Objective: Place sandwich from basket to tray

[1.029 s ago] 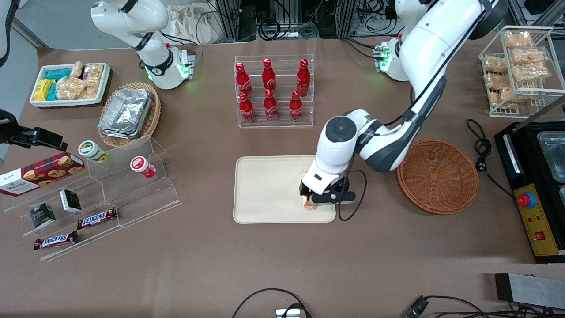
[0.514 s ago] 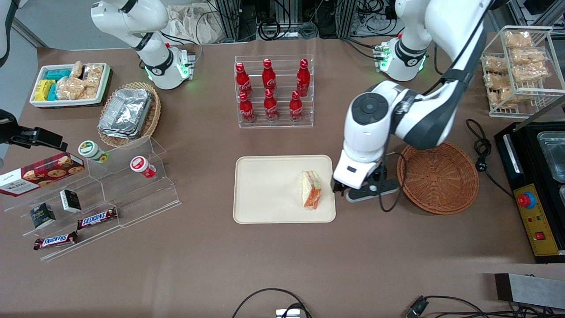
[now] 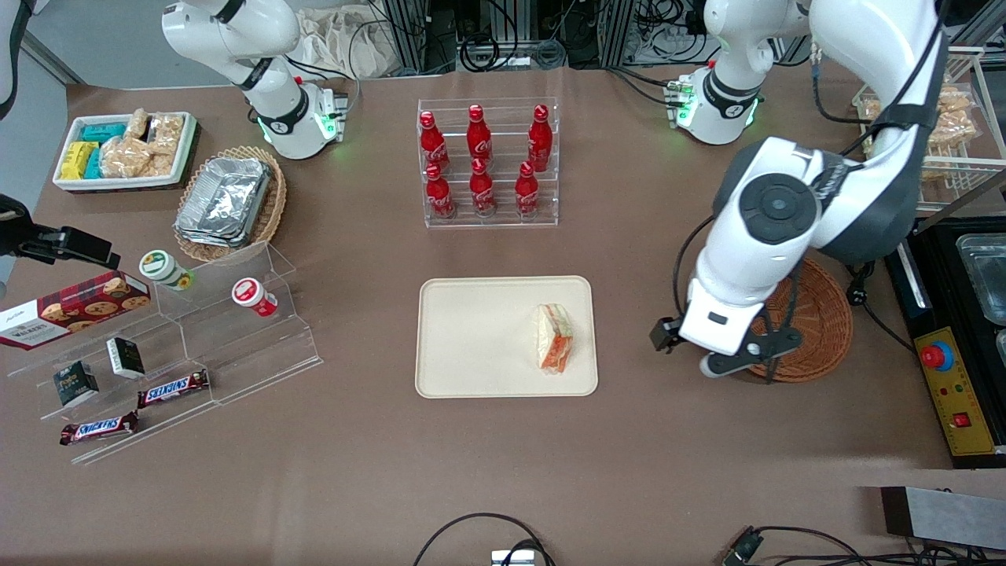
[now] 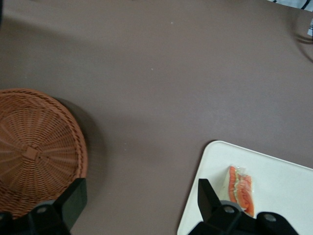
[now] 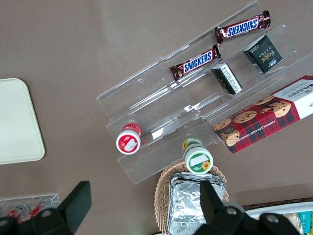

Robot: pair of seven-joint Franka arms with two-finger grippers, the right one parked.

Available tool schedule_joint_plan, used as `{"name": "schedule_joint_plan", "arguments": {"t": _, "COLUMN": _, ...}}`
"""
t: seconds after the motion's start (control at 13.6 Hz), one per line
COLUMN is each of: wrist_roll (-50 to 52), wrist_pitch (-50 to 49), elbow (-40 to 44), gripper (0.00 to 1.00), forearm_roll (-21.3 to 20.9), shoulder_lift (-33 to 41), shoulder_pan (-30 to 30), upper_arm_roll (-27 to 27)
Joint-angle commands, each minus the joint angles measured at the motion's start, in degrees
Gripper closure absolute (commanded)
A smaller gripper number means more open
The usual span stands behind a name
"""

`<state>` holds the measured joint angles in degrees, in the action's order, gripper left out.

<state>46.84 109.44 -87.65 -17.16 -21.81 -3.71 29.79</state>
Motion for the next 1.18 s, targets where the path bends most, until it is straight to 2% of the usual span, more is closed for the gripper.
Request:
{"name": "schedule_joint_plan", "arguments": {"t": 0.0, "wrist_roll": -2.2, "wrist_pitch": -1.3, "elbow": -0.2, "gripper": 0.0, "forearm_roll": 1.4, "shoulder_lift": 1.2, "shoulder_pan": -1.6, "upper_arm_roll": 0.4}}
{"name": "schedule_joint_plan", "arguments": {"t": 0.29, "wrist_roll": -3.0, "wrist_pitch": -2.3, "elbow": -0.2, "gripper": 0.0, "forearm_roll": 1.3, "shoulder_lift": 1.1, "shoulder_pan": -1.6, "upper_arm_roll": 0.2}}
{"name": "schedule_joint_plan", "arguments": {"t": 0.51, "wrist_roll": -12.8, "wrist_pitch": -5.7, "elbow": -0.8, "gripper": 0.0, "forearm_roll": 3.1, "shoulder_lift": 2.7, "shoulder_pan": -3.5, "upper_arm_roll": -0.8}}
{"name": "schedule_joint_plan", "arguments": {"t": 0.73, "wrist_roll": -22.6, "wrist_pitch": -6.4, "elbow": -1.8, "gripper": 0.0, "forearm_roll": 10.6, "shoulder_lift": 6.9, "shoulder_pan": -1.2, "upper_arm_roll": -9.6}}
{"name": "schedule_joint_plan", "arguments": {"t": 0.88, "wrist_roll": -27.6, "wrist_pitch": -6.8, "elbow": -3.0, "gripper": 0.0, "forearm_roll": 13.0, "shoulder_lift": 9.2, "shoulder_pan": 0.6, "upper_arm_roll": -14.6}}
{"name": "schedule_joint_plan", "arguments": {"t": 1.1, "wrist_roll": -33.1, "wrist_pitch": -9.8, "elbow": -3.8, "gripper": 0.0, "forearm_roll": 15.4, "shoulder_lift": 12.8, "shoulder_pan": 0.8, "upper_arm_roll": -19.1}}
